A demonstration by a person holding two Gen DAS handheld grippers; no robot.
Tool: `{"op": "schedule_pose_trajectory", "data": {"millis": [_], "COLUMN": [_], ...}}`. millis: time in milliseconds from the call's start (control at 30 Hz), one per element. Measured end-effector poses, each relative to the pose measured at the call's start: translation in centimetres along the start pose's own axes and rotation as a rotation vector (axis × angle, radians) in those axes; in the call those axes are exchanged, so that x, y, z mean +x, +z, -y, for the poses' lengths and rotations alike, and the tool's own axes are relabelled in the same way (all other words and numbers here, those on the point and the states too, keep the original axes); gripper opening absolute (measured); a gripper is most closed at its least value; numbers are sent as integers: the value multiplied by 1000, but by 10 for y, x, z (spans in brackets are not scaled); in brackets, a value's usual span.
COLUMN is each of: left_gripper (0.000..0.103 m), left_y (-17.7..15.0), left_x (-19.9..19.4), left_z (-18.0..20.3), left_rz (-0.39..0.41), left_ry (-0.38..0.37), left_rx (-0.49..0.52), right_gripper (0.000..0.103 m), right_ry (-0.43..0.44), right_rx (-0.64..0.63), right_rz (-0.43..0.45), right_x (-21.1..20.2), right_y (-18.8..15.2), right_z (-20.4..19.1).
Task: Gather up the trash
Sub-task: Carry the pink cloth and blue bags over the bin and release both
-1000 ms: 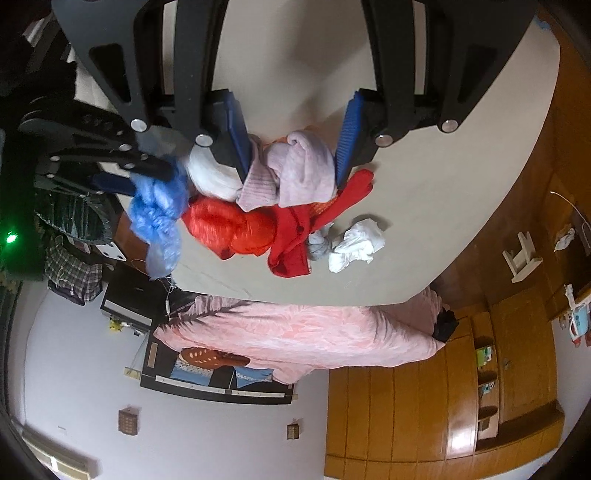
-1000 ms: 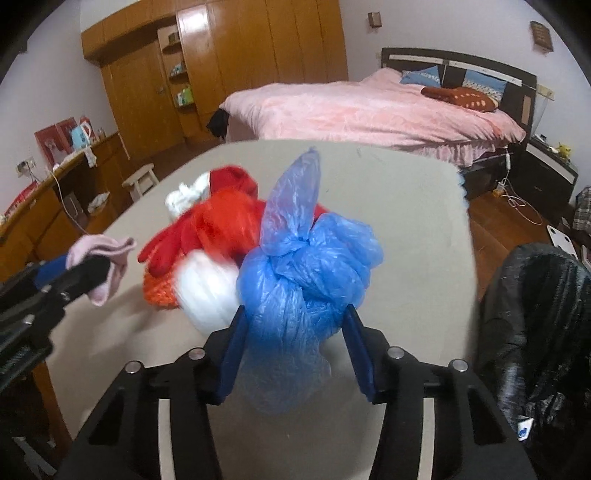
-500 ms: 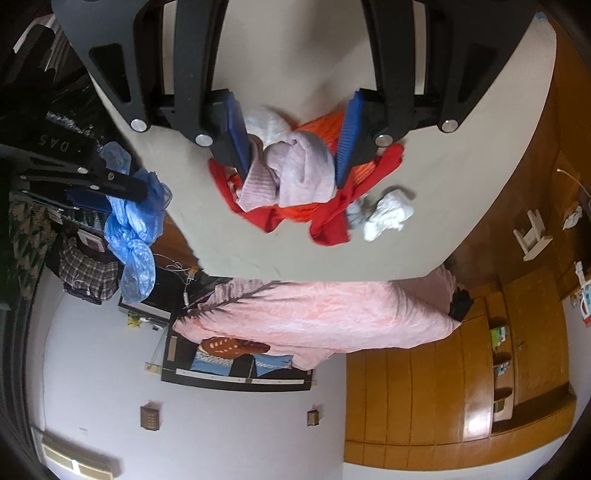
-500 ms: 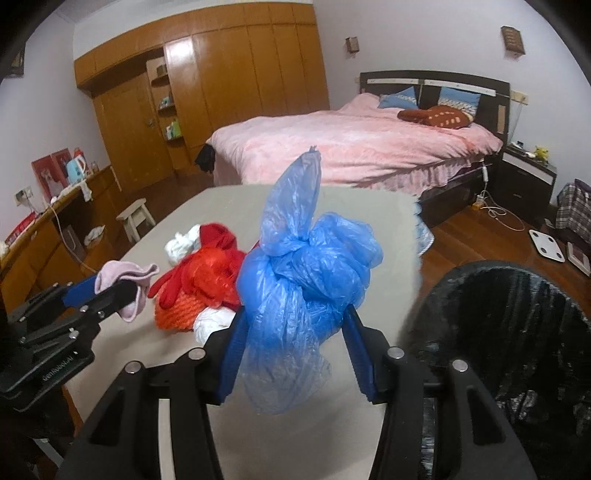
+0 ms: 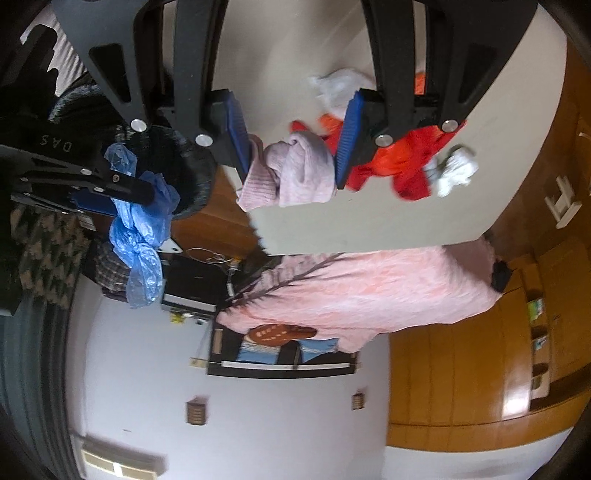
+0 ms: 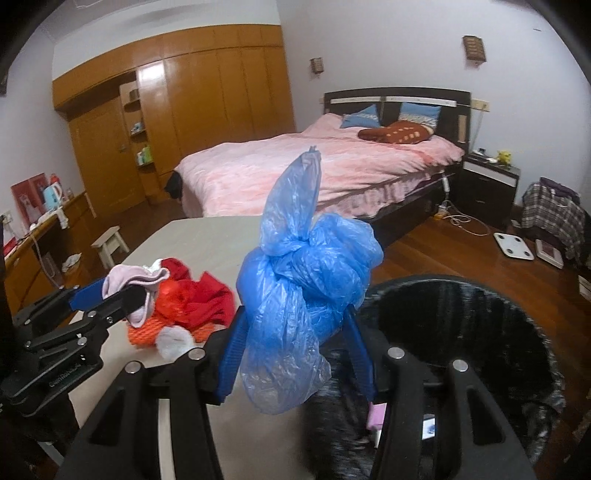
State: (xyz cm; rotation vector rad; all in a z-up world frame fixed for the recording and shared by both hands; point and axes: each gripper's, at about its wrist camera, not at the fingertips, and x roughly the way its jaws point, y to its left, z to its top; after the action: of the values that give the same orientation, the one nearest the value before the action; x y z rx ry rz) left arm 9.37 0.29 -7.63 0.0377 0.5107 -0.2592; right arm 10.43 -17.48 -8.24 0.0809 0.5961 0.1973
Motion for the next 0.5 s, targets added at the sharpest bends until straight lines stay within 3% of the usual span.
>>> {"op": "schedule_pose_trajectory", "data": {"millis": [500], "left_gripper": [42], "left_y": [18], "left_x": [37], "left_z": [94], "left_rz": [7], "left_ry": [-193], "left_rx": [96], "right_gripper": [51], "right_ry": [-171], "right_rx": [75], "right_rz": [15], "right_x": [-33], "right_y": [-8], "right_z": [91]}}
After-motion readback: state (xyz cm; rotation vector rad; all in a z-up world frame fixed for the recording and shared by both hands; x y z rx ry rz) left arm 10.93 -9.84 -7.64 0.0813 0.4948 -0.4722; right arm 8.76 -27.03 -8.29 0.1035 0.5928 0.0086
